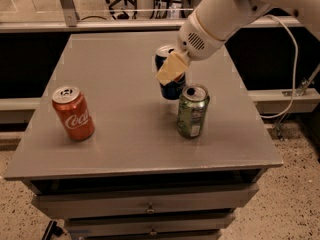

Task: Move pepsi can near coke can

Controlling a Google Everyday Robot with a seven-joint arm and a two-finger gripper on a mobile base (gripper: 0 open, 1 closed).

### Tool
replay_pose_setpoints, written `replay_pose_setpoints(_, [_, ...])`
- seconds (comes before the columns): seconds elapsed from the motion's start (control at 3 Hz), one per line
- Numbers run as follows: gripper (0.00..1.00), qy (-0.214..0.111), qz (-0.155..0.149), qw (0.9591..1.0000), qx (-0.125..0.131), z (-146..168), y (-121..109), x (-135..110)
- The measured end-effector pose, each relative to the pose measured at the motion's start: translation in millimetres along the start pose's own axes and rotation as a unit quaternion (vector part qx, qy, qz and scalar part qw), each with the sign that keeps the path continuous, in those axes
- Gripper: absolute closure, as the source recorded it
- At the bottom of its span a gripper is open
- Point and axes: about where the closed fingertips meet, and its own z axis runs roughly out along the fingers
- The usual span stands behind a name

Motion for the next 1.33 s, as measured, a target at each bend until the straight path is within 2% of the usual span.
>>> replay_pose_setpoints(0.67, [1.00,-0.052,-0.046,0.9975,-0.017,-44,44,-13])
replay_pose_setpoints(1.0, [1.00,-0.065,-0.060,0.9959,-0.016,-56,73,-22])
replay_pose_setpoints(1.33, [1.00,-0.071,-0.087,0.9934,-0.023,-53,112,-40])
